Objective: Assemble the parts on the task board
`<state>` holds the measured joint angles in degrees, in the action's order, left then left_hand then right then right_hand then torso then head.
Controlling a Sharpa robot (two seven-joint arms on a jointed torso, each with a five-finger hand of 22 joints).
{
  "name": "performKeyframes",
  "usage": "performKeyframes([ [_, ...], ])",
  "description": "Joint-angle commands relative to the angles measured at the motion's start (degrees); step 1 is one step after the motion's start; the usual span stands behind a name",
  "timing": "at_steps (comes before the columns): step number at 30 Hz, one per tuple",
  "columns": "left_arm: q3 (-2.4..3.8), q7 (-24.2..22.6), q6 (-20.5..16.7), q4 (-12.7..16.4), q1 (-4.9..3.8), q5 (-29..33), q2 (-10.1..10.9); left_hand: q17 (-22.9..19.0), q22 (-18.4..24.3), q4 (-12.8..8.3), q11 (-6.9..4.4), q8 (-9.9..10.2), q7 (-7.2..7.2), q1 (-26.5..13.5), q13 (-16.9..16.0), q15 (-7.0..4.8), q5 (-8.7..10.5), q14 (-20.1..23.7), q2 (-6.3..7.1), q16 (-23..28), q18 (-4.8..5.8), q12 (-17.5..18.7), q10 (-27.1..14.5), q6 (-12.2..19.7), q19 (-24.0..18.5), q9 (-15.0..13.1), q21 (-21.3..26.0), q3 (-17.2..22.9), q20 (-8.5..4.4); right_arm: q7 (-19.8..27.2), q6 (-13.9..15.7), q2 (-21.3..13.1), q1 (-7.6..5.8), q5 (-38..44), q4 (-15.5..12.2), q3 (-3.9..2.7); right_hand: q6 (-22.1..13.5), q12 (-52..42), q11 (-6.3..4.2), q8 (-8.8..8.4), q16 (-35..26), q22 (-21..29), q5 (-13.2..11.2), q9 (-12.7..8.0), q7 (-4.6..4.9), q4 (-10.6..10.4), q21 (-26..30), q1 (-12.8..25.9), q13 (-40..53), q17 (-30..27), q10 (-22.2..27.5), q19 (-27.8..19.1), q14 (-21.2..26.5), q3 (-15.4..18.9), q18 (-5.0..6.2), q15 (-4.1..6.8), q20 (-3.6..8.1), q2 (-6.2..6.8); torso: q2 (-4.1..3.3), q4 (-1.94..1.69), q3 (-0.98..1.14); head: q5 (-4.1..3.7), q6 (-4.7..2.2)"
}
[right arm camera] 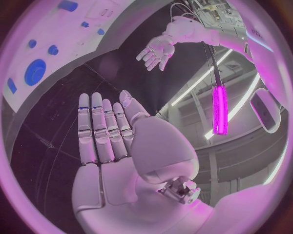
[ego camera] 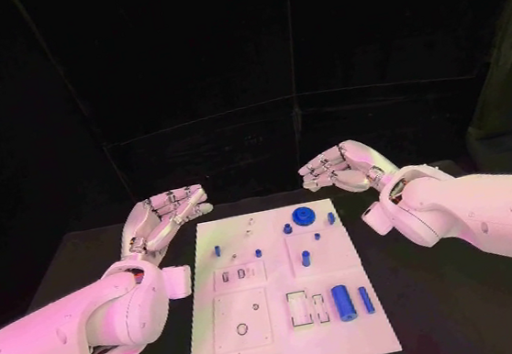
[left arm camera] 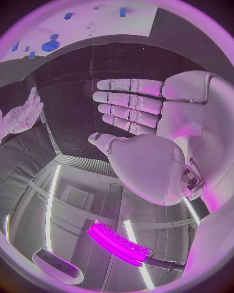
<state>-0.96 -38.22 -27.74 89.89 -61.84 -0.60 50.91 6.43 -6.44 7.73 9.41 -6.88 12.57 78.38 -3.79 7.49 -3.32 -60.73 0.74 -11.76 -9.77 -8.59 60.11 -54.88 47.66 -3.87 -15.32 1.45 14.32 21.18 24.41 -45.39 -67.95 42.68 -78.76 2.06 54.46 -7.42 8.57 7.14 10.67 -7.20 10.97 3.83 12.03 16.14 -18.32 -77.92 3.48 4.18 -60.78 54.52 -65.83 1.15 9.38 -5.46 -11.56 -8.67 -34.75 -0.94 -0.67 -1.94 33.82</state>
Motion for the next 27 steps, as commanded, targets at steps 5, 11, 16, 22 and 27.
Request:
performKeyframes([
  [5, 0.05, 0.14, 4.14, 2.64, -0.21, -2.68, 0.98, -0.21, 0.85, -1.30, 0.45, 1.27, 0.18, -0.14, 0.13, 0.37, 0.11, 0.16, -0.86, 1.69, -0.81, 1.63, -0.03, -0.32, 0.19, 0.16, 0.90, -0.26, 0.21, -12.64, -6.60, 2.72, -1.67, 29.78, 2.58, -0.29, 4.97, 3.08, -2.73, -1.42, 5.49, -5.83, 0.11, -0.05, -2.00, 0.45, -12.54, -1.27, 0.04, 3.40, -6.25, 13.40, -18.11, -1.66, 1.07, 5.05, 5.83, 2.73, -2.60, -1.10, -0.52, -0.88, -0.24],
  [11, 0.05, 0.28, 4.77, 3.89, -0.23, -3.22, 1.32, -0.42, 1.26, -1.76, 0.58, 1.71, 0.27, -0.26, 0.14, 0.56, 0.12, 0.53, -1.07, 2.50, -0.79, 2.25, -0.18, -0.34, -0.04, 0.16, 1.46, -0.44, 0.40, -18.35, -9.20, 5.30, -2.22, 41.11, 4.21, -0.39, 5.59, 3.90, -3.57, -3.03, 16.67, -9.97, -0.13, -0.05, -2.49, 0.58, -19.92, 1.00, 0.05, 9.78, -6.34, 16.09, -21.12, -2.66, 1.03, 5.79, 6.84, 3.29, -3.93, -1.89, -0.65, -1.67, -0.83],
  [16, 0.05, 0.37, 4.97, 4.56, -0.25, -3.35, 1.50, -0.48, 1.39, -1.92, 0.63, 1.85, 0.33, -0.29, 0.14, 0.62, 0.13, 0.62, -1.12, 2.74, -0.79, 2.43, -0.21, -0.35, -0.10, 0.16, 1.63, -0.50, 0.45, -22.13, -10.37, 6.65, -2.77, 47.68, 4.48, -0.44, 4.99, 3.90, -3.35, -3.51, 27.31, -13.24, -0.97, -0.08, -2.60, 0.40, -25.45, 2.73, 0.08, 15.69, -5.31, 16.61, -20.47, -3.48, 1.00, 5.62, 6.77, 4.06, -4.89, -2.44, -0.68, -2.11, -1.21],
  [22, 0.05, 0.52, 5.04, 5.07, -0.32, -3.38, 1.66, -0.51, 1.46, -2.02, 0.66, 1.94, 0.37, -0.30, 0.14, 0.65, 0.13, 0.67, -1.15, 2.88, -0.79, 2.53, -0.23, -0.34, -0.13, 0.16, 1.72, -0.54, 0.48, -24.80, -11.06, 7.43, -3.31, 51.74, 4.51, -0.45, 3.90, 3.86, -3.01, -3.52, 35.95, -15.75, -1.44, -0.08, -2.44, 0.20, -29.44, 3.59, 0.13, 23.16, -3.60, 15.64, -20.06, -3.84, 1.00, 5.35, 6.37, 4.72, -5.69, -2.62, -0.72, -2.44, -1.23],
  [27, 0.05, 0.62, 5.16, 5.32, -0.41, -3.39, 1.74, -0.54, 1.51, -2.09, 0.70, 2.01, 0.41, -0.32, 0.15, 0.68, 0.13, 0.70, -1.16, 2.97, -0.79, 2.61, -0.25, -0.32, -0.15, 0.16, 1.79, -0.57, 0.51, -25.99, -11.67, 7.74, -3.58, 53.51, 4.53, -0.46, 3.42, 3.80, -2.80, -3.48, 39.57, -17.22, -1.58, -0.06, -2.43, 0.15, -31.69, 3.67, 0.17, 26.33, -3.03, 14.38, -19.03, -4.16, 1.08, 5.21, 6.09, 4.90, -6.20, -2.69, -0.77, -2.48, -1.40],
])
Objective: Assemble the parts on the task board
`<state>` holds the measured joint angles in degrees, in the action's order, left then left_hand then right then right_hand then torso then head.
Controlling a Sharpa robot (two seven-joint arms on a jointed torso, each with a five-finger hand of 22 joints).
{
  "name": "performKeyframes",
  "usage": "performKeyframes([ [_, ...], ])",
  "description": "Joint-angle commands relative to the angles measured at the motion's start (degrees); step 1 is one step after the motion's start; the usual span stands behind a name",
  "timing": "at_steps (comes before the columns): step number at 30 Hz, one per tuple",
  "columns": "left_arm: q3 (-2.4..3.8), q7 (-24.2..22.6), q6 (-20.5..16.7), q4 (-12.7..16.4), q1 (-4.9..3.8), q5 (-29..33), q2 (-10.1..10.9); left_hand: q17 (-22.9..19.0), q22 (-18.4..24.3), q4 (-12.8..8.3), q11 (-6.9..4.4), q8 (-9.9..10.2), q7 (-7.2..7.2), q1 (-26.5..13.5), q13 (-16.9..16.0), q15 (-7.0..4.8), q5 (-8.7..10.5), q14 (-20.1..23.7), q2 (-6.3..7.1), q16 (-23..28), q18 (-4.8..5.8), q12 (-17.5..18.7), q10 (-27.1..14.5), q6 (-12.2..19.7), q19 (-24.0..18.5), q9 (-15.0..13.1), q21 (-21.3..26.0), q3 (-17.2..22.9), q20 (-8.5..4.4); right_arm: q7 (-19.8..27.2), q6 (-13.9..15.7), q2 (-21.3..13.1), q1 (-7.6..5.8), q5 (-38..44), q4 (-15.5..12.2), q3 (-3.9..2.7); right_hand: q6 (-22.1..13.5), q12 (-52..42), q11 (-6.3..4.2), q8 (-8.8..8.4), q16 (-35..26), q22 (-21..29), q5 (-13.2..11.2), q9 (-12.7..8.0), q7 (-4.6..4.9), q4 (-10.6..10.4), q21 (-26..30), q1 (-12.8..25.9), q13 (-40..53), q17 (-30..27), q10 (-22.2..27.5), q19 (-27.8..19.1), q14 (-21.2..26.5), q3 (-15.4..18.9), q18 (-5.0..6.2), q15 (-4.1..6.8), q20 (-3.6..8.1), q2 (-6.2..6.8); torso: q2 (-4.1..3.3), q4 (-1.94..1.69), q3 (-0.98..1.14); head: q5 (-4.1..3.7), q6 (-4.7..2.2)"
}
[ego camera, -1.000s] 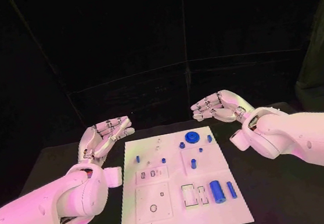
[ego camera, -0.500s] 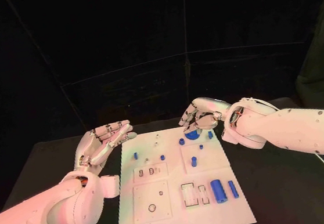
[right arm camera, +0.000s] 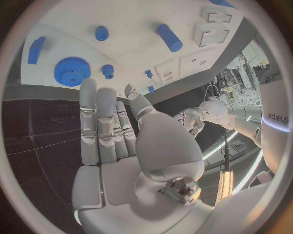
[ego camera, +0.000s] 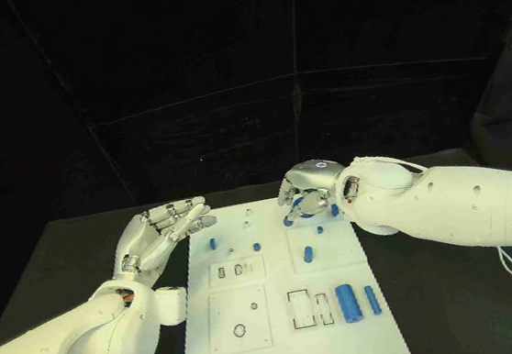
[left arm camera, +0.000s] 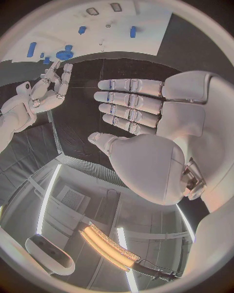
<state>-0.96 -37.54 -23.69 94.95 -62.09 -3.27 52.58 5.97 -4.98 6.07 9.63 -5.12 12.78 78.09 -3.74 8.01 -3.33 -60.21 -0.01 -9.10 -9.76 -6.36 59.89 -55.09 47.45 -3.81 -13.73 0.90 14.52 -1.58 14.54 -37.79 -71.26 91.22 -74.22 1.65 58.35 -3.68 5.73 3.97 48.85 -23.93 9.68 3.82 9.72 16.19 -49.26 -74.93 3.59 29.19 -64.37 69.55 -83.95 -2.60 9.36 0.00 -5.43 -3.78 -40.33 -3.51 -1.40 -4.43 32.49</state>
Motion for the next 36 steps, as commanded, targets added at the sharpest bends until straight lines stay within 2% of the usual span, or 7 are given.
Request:
performKeyframes([
  [1, 0.05, -0.02, 1.17, 0.27, -0.18, -0.72, 0.07, -0.10, 0.08, -0.47, 0.49, 0.30, 0.22, -0.03, 0.09, 0.18, 0.13, 0.20, -0.42, 0.37, -0.80, 0.43, -0.05, -0.10, 0.04, 0.10, 0.24, -0.03, 0.32, -3.30, -1.99, 0.22, -0.30, 5.15, 0.02, -0.05, -0.53, 0.08, 0.05, -0.32, 1.94, -0.67, -0.28, -0.05, -0.12, 0.10, -1.05, 0.67, 0.05, 1.85, 0.69, -0.77, -0.86, -0.47, 1.09, -0.25, -0.10, 0.01, -0.67, -0.13, -0.06, 0.00, -0.02],
  [5, 0.05, 0.20, 1.32, 0.21, -0.23, -0.73, 0.08, -0.15, 0.19, -0.62, 0.56, 0.46, 0.29, -0.04, 0.10, 0.24, 0.13, 0.27, -0.49, 0.57, -0.80, 0.61, -0.13, -0.04, 0.00, 0.11, 0.38, -0.07, 0.37, -3.53, -2.98, 0.36, -0.38, 5.48, 0.18, -0.05, -0.67, 0.07, 0.09, -0.31, 4.36, -1.47, -0.23, -0.04, -0.05, 0.12, -2.30, 0.52, 0.04, 4.38, 1.04, -1.17, -0.67, -0.88, 1.09, -0.22, -0.33, -0.09, -0.96, -0.21, 0.00, 0.04, 0.01],
  [10, 0.05, 0.38, 1.44, 0.12, -0.29, -0.74, 0.10, -0.17, 0.23, -0.69, 0.59, 0.54, 0.32, -0.06, 0.10, 0.27, 0.13, 0.30, -0.52, 0.66, -0.81, 0.70, -0.18, 0.01, 0.00, 0.11, 0.43, -0.09, 0.39, -3.41, -4.39, 0.85, -0.43, 5.17, 0.89, -0.05, -0.53, -0.03, 0.09, -0.27, 9.12, -6.92, -0.30, -0.02, -0.04, 0.12, -6.76, 0.61, 0.05, 9.60, 0.52, -0.14, -0.98, -1.62, 0.44, -0.26, -0.47, -0.36, -1.11, -0.36, -0.08, 0.05, 0.06],
  [13, 0.05, 0.46, 1.49, 0.08, -0.32, -0.74, 0.12, -0.17, 0.23, -0.69, 0.59, 0.54, 0.32, -0.06, 0.10, 0.27, 0.13, 0.30, -0.52, 0.66, -0.81, 0.70, -0.18, 0.01, 0.00, 0.11, 0.43, -0.09, 0.39, -3.26, -5.55, 1.46, -0.44, 5.02, 1.65, -0.05, -0.50, 0.03, 0.05, -0.27, 11.93, -10.37, -0.47, -0.02, -0.06, 0.15, -9.65, 0.73, 0.02, 12.46, 0.17, 0.36, -0.97, -2.36, 0.03, -0.30, -0.54, -0.43, -1.24, -0.41, 0.04, 0.11, 0.11],
  [25, 0.05, 1.06, 1.75, 0.02, -0.44, -0.74, 0.20, -0.22, 0.36, -0.89, 0.71, 0.78, 0.44, -0.07, 0.11, 0.34, 0.13, 0.35, -0.74, 0.92, -0.81, 0.99, -0.40, 0.16, 0.01, 0.13, 0.58, -0.10, 0.46, -2.68, -8.19, 3.10, -0.44, 4.34, 4.13, -0.03, -0.70, 0.07, 0.04, -0.32, 16.09, -15.58, -0.57, -0.05, -0.07, 0.21, -13.98, 0.73, -0.01, 16.70, -0.36, 0.87, -0.86, -4.42, -0.61, -0.37, -0.69, -0.55, -1.59, -0.43, 0.19, 0.24, 0.26],
  [32, 0.05, 1.17, 1.88, 0.00, -0.59, -0.74, 0.27, -0.22, 0.36, -0.90, 0.71, 0.79, 0.44, -0.07, 0.11, 0.34, 0.13, 0.35, -0.75, 0.93, -0.81, 1.00, -0.40, 0.16, 0.01, 0.13, 0.58, -0.10, 0.46, -2.59, -8.71, 3.80, -0.44, 4.23, 5.32, -0.03, -0.64, 0.09, 0.11, -0.29, 17.14, -16.96, -0.66, -0.04, -0.01, 0.16, -15.19, 0.90, -0.03, 17.65, -0.30, 0.89, -0.76, -5.40, -0.76, -0.45, -0.78, -0.62, -1.72, -0.46, 0.37, 0.28, 0.39],
  [36, 0.05, 1.22, 1.90, -0.02, -0.62, -0.74, 0.36, -0.23, 0.39, -0.98, 0.72, 0.83, 0.44, -0.02, 0.11, 0.35, 0.13, 0.34, -0.82, 0.98, -0.81, 1.06, -0.43, 0.17, 0.02, 0.12, 0.62, -0.08, 0.47, -2.25, -8.68, 3.98, -0.44, 4.20, 5.33, -0.03, -0.29, 0.03, 0.04, -0.20, 18.13, -18.34, -0.70, 0.00, -0.06, 0.07, -16.30, 1.15, -0.01, 18.64, -0.60, 1.04, -0.74, -6.42, -0.92, -0.45, -0.83, -0.88, -1.83, -0.40, 0.37, 0.39, 0.45],
])
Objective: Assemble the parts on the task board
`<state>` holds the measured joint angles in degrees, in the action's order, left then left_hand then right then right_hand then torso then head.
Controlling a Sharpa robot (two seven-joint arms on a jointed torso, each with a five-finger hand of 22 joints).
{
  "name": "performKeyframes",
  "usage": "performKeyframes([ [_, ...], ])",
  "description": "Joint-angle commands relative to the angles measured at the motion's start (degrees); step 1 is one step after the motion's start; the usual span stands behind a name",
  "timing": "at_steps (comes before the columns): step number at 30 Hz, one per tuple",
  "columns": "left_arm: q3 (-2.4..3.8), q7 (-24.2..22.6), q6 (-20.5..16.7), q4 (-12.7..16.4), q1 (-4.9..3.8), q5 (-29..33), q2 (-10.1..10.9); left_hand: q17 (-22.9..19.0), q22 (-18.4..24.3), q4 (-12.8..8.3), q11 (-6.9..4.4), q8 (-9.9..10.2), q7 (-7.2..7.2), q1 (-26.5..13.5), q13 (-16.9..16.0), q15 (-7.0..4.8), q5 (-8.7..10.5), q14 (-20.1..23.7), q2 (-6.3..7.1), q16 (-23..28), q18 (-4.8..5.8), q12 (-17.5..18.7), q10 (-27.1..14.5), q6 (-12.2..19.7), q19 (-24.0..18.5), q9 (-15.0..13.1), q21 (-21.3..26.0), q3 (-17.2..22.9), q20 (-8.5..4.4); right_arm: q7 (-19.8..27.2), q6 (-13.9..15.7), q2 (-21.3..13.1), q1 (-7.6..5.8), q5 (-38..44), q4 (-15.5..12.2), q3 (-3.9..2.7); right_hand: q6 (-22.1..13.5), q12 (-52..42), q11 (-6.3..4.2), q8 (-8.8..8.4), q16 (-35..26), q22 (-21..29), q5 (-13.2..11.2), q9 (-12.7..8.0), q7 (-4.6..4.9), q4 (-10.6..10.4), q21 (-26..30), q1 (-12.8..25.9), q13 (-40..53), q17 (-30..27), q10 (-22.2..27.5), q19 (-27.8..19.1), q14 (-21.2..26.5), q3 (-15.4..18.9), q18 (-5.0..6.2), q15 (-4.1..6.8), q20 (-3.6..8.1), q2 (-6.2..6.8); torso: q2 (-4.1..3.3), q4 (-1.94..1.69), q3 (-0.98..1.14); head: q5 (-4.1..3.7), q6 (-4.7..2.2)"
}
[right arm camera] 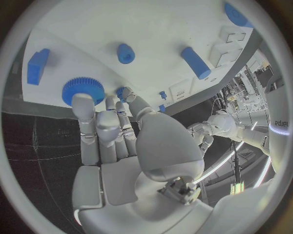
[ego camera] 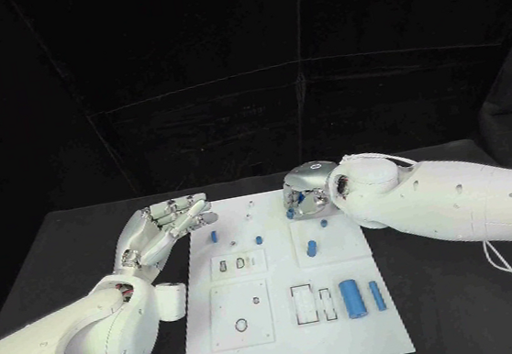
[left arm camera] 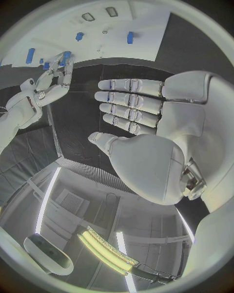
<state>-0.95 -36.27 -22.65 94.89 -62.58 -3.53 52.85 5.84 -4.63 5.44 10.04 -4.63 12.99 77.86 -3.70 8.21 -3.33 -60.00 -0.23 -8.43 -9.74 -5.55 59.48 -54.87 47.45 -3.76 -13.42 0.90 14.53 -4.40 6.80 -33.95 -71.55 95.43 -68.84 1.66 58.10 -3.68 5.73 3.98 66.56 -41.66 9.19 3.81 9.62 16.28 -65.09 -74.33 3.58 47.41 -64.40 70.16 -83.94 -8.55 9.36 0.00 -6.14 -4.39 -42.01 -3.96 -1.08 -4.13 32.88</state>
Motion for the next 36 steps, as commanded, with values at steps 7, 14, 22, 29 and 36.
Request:
performKeyframes([
  [7, 0.05, 0.05, 0.94, -0.10, -0.17, -0.48, 0.12, -0.10, 0.08, -0.42, 0.32, 0.38, 0.24, 0.25, 0.07, 0.16, 0.13, 0.13, -0.66, 0.36, -0.83, 0.29, -0.05, -0.04, 0.03, 0.08, 0.34, -0.05, 0.48, 1.22, -0.90, 0.41, -0.15, -0.56, -0.02, -0.04, 0.37, 0.01, -0.06, -0.18, 1.42, -2.16, -0.44, 0.03, 0.02, -0.16, -1.72, 1.08, 0.01, 1.36, -1.07, 0.66, -0.74, -1.61, -1.11, -0.43, -0.12, -0.44, -0.18, 0.02, 0.05, 0.16, 0.27],
  [14, 0.05, 0.13, 0.99, -0.25, -0.18, -0.48, 0.13, -0.11, 0.10, -0.51, 0.33, 0.41, 0.25, 0.29, 0.07, 0.17, 0.13, 0.12, -0.66, 0.40, -0.83, 0.33, -0.06, -0.02, 0.04, 0.07, 0.36, -0.06, 0.49, 1.42, -0.87, 0.48, -0.15, -1.24, -0.07, -0.04, 0.30, 0.05, 0.00, -0.31, 2.18, -3.23, -0.81, -0.03, 0.15, -0.21, -2.63, 1.68, 0.00, 1.99, -1.31, 0.78, -0.71, -2.38, -1.25, -0.46, -0.16, -0.06, -0.25, 0.04, 0.07, 0.10, 0.41],
  [22, 0.05, 0.25, 1.04, -0.37, -0.21, -0.48, 0.14, -0.11, 0.11, -0.56, 0.33, 0.43, 0.26, 0.32, 0.07, 0.17, 0.13, 0.12, -0.66, 0.42, -0.83, 0.36, -0.07, -0.01, 0.05, 0.07, 0.38, -0.06, 0.50, 1.16, 1.26, 0.47, -0.15, -1.47, 0.15, -0.04, 4.23, -1.20, -1.20, 1.29, 3.96, -7.79, -4.09, 0.61, -0.92, 0.22, -5.83, -0.36, 0.50, 3.51, -6.14, 2.20, -0.80, -7.41, -1.86, 0.53, 0.47, -2.45, -0.36, 0.05, 0.06, 0.07, 0.44],
  [29, 0.05, 0.37, 1.13, -0.42, -0.24, -0.48, 0.17, -0.11, 0.11, -0.56, 0.33, 0.43, 0.26, 0.32, 0.07, 0.17, 0.13, 0.12, -0.66, 0.42, -0.83, 0.36, -0.07, -0.01, 0.05, 0.07, 0.38, -0.06, 0.50, 1.65, 7.65, 0.26, -0.14, -2.69, -0.41, -0.04, 5.71, -0.59, -1.74, 1.34, 4.70, -9.33, -4.87, 0.73, -1.30, -0.49, -7.22, 0.46, 0.46, 3.63, -8.02, 2.24, -0.65, -11.30, -2.10, 0.86, 0.98, -1.48, -0.36, -0.02, 0.10, 0.13, 0.34],
  [36, 0.05, 0.46, 1.20, -0.64, -0.27, -0.48, 0.13, -0.12, 0.15, -0.69, 0.35, 0.49, 0.28, 0.39, 0.06, 0.18, 0.13, 0.10, -0.66, 0.47, -0.84, 0.42, -0.10, 0.01, 0.06, 0.07, 0.41, -0.06, 0.51, -0.01, 12.58, 0.92, -0.14, -4.05, -0.43, -0.06, 5.55, 0.03, -1.69, 0.80, 4.93, -9.61, -5.24, 0.60, -1.27, -1.50, -7.59, 2.12, 0.30, 3.43, -7.74, 2.06, -0.54, -12.13, -2.12, 0.78, 0.91, 0.00, -0.40, -0.10, 0.00, 0.21, 0.13],
])
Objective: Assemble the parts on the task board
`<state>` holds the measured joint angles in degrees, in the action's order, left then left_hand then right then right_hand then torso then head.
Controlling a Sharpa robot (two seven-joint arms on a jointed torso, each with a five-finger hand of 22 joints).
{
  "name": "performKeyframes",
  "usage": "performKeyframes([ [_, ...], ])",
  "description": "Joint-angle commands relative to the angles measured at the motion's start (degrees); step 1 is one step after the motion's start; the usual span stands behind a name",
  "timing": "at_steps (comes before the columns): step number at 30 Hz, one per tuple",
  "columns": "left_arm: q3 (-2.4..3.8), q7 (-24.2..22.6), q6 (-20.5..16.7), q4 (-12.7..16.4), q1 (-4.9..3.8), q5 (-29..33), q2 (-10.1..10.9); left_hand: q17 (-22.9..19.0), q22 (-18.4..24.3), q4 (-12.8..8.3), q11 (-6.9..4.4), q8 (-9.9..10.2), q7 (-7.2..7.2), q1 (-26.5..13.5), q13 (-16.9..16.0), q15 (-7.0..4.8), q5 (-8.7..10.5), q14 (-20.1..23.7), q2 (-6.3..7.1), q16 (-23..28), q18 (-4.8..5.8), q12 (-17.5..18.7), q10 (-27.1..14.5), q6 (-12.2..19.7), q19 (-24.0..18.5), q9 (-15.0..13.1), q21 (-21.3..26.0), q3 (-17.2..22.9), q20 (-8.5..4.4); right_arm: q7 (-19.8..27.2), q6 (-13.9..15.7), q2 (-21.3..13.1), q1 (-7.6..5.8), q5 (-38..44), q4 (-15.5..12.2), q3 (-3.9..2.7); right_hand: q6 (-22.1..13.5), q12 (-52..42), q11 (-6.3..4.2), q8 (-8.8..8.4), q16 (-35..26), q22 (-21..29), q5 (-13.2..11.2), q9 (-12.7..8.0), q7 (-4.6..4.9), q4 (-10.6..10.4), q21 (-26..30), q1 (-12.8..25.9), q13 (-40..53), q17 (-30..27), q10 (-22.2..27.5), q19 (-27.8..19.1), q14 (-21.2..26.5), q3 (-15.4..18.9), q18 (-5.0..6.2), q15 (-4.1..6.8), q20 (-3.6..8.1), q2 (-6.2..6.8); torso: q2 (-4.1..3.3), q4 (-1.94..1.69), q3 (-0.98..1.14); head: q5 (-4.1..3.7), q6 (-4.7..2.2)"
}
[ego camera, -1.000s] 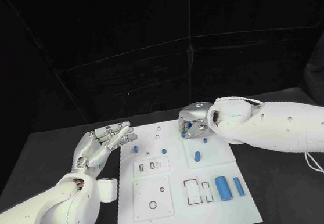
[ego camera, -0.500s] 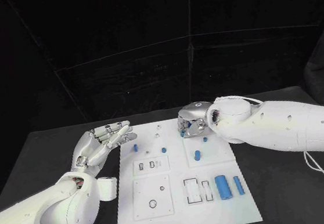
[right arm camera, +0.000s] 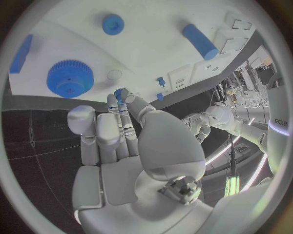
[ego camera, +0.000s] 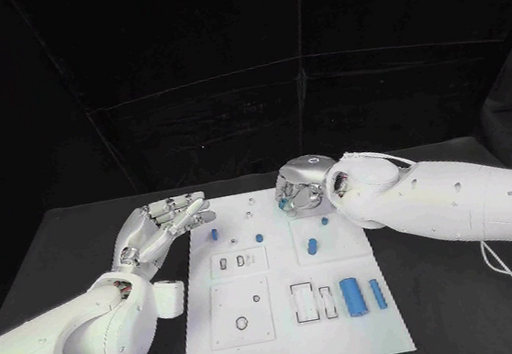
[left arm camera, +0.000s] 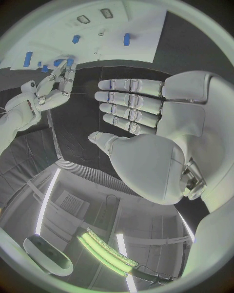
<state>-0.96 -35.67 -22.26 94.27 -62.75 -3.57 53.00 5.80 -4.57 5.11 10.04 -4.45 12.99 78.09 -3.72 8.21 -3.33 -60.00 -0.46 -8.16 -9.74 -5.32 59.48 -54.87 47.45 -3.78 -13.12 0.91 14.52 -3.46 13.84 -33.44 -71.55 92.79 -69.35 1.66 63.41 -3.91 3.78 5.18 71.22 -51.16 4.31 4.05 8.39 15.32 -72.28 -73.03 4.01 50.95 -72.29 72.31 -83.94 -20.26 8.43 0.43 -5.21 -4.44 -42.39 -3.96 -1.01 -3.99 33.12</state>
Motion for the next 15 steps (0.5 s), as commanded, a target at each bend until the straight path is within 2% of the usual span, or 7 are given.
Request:
performKeyframes([
  [1, 0.05, -0.12, 0.83, -0.07, -0.10, -0.44, -0.07, -0.08, 0.10, -0.41, 0.35, 0.32, 0.28, 0.19, 0.08, 0.18, 0.13, 0.09, -0.44, 0.22, -0.84, 0.21, -0.10, 0.02, 0.07, 0.08, 0.13, -0.06, 0.51, -1.26, 5.93, 0.66, -0.14, -1.49, 0.27, -0.06, 0.20, 0.29, 0.28, -0.47, 0.27, -0.12, -0.37, 0.34, -0.02, -0.62, -0.41, 0.91, -0.16, -0.16, 0.22, -0.11, -0.52, -0.51, -1.19, 0.34, -0.04, 0.15, -0.07, -0.12, -0.06, 0.16, -0.20],
  [9, 0.05, -0.02, 0.94, -0.10, -0.20, -0.44, -0.14, -0.08, 0.12, -0.51, 0.36, 0.35, 0.29, 0.25, 0.07, 0.19, 0.13, 0.08, -0.47, 0.26, -0.84, 0.25, -0.12, 0.03, 0.08, 0.08, 0.16, -0.05, 0.52, -2.13, 8.12, 3.54, -0.16, -1.74, 2.89, -0.07, -0.11, 0.41, 0.48, -0.91, 0.37, -0.12, -0.51, 0.22, 0.15, -1.06, -0.52, 1.33, -0.26, -0.29, 0.83, -0.29, -0.45, -1.28, -1.19, 0.21, -0.15, 0.88, -0.40, -0.17, -0.06, 0.45, -0.40],
  [15, 0.05, 0.02, 0.97, 0.00, -0.41, -0.44, -0.19, -0.08, 0.12, -0.51, 0.36, 0.35, 0.29, 0.25, 0.07, 0.19, 0.13, 0.08, -0.47, 0.26, -0.84, 0.25, -0.12, 0.03, 0.08, 0.08, 0.16, -0.05, 0.52, -1.72, 7.96, 5.72, -0.17, -1.85, 4.68, -0.08, -0.18, 0.42, 0.54, -1.01, 0.37, -0.09, -0.52, 0.20, 0.20, -1.18, -0.53, 1.44, -0.28, -0.39, 1.01, -0.36, -0.42, -1.47, -1.18, 0.16, -0.18, 1.08, -0.81, -0.41, -0.21, 0.23, -0.51],
])
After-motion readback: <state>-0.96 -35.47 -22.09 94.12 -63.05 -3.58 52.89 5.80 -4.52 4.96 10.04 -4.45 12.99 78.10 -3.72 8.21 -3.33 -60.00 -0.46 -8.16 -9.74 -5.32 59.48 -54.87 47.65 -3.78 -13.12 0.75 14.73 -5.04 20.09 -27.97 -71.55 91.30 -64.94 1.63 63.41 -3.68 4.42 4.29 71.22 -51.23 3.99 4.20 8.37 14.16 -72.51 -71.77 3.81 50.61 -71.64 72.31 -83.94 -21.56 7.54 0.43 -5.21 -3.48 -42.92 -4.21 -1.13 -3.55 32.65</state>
